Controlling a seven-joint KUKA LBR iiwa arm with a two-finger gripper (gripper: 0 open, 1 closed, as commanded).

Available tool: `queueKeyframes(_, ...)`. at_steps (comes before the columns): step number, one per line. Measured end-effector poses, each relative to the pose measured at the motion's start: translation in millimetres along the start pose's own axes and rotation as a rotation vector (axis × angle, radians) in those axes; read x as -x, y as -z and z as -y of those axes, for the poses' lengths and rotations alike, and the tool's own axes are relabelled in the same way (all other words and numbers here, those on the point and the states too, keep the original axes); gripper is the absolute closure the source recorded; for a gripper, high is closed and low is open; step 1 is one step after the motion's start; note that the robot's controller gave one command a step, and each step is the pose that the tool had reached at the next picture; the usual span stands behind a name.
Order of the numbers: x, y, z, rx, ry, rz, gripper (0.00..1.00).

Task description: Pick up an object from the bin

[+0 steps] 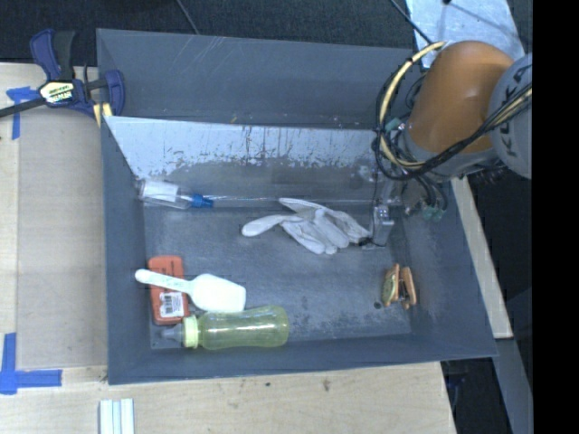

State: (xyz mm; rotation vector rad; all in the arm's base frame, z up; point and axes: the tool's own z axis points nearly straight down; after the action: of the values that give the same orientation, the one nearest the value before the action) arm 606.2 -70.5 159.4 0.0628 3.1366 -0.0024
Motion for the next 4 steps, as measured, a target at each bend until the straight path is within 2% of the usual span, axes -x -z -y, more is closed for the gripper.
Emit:
queueKeyframes(1, 12.1, -25, -8, 0.005, -0.069, 0.001, 0.00)
queueKeyframes(2, 5.6, -58, -8, 0.000, -0.108, 0.000, 0.00)
queueKeyframes(3, 13.0, -87, -23, 0.000, -0.130, 0.001, 1.00)
queueKeyframes(4, 13.0, -87, -23, 0.000, -0.129, 0.001, 1.00)
